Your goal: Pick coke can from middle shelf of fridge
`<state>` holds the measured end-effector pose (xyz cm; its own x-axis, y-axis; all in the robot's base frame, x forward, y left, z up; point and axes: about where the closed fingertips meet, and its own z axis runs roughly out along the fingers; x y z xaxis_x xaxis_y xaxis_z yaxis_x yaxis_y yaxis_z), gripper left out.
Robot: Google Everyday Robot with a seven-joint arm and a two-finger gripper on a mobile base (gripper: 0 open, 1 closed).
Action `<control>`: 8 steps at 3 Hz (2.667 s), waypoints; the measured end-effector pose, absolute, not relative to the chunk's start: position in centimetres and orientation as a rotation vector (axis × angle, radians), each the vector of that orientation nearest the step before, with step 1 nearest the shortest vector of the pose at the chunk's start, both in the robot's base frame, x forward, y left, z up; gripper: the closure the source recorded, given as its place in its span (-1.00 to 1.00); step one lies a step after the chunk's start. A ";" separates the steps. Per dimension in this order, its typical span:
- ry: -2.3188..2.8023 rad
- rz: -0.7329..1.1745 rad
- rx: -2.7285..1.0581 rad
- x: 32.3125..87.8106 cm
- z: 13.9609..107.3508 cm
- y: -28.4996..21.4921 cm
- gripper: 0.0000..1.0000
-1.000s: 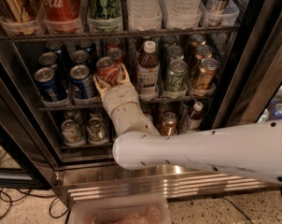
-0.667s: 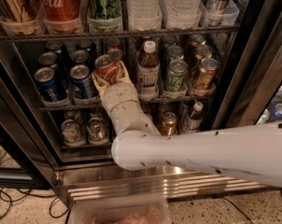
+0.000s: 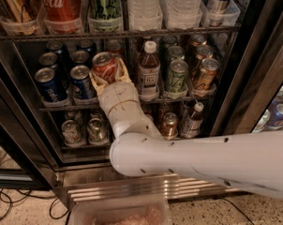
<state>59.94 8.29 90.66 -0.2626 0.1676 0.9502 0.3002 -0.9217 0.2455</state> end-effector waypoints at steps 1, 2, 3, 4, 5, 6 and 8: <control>-0.583 -2.347 -1.858 58.8 91.1 8.2 1.00; -0.534 -2.282 -1.869 55.8 90.7 8.1 1.00; -0.534 -2.282 -1.869 55.8 90.7 8.1 1.00; -0.535 -2.272 -1.856 55.6 91.0 8.2 1.00; -0.569 -2.218 -1.827 54.2 91.9 7.9 1.00; -0.641 -2.126 -1.804 51.8 92.4 7.8 1.00; -0.764 -2.021 -1.765 47.9 92.5 6.0 1.00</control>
Offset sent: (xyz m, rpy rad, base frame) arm -0.0396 -0.0031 -0.0034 0.0423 0.0550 0.0144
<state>47.94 6.03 92.51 -0.1628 0.0860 0.9829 0.5857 -0.7933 0.1664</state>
